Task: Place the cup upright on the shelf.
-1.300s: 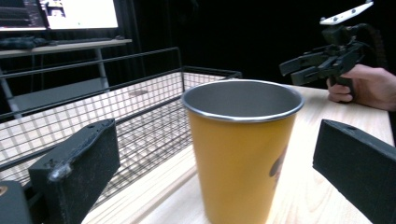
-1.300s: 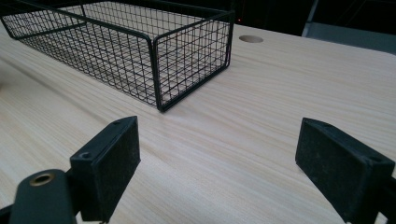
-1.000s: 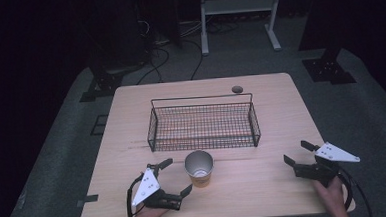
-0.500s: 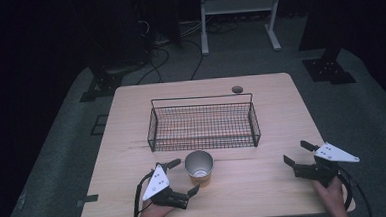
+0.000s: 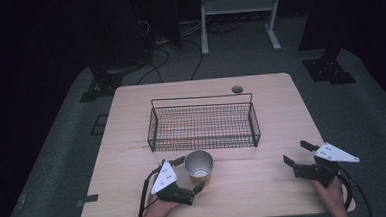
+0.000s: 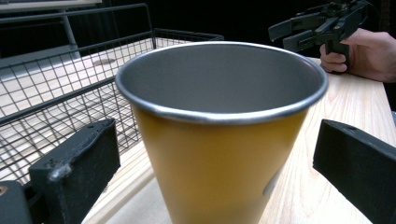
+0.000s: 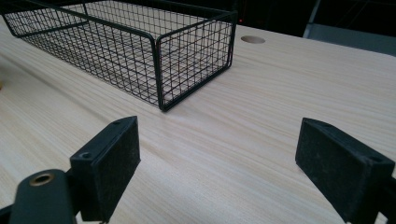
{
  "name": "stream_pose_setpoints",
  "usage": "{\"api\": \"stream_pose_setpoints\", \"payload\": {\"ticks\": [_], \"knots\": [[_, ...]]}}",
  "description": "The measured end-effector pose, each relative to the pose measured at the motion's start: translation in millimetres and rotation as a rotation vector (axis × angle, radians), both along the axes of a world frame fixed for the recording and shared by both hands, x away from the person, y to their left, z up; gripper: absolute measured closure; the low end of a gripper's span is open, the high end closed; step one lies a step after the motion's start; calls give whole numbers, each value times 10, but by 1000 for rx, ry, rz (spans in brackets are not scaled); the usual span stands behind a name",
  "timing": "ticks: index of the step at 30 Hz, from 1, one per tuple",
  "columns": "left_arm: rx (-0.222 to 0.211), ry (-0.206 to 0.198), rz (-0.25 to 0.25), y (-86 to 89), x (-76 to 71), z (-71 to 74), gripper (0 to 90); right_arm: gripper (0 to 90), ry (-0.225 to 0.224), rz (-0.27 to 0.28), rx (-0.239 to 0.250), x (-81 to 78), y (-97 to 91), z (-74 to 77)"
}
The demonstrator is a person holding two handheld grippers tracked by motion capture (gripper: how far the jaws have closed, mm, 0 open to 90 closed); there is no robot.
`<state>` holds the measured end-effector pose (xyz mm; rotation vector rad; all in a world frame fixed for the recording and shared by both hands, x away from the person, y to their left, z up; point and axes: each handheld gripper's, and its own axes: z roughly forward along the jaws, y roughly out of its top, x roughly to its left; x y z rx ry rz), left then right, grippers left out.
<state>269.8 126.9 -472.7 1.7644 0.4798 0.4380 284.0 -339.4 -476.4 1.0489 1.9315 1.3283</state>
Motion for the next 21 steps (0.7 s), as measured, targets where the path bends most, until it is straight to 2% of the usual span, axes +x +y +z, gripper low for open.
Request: {"api": "stream_pose_setpoints", "payload": {"ticks": [11, 21], "knots": [[11, 6, 4, -120, 74, 27, 0, 128, -1, 1, 6, 0, -7, 1], [-2, 8, 10, -170, 117, 46, 0, 128, -3, 4, 3, -2, -4, 1]]}}
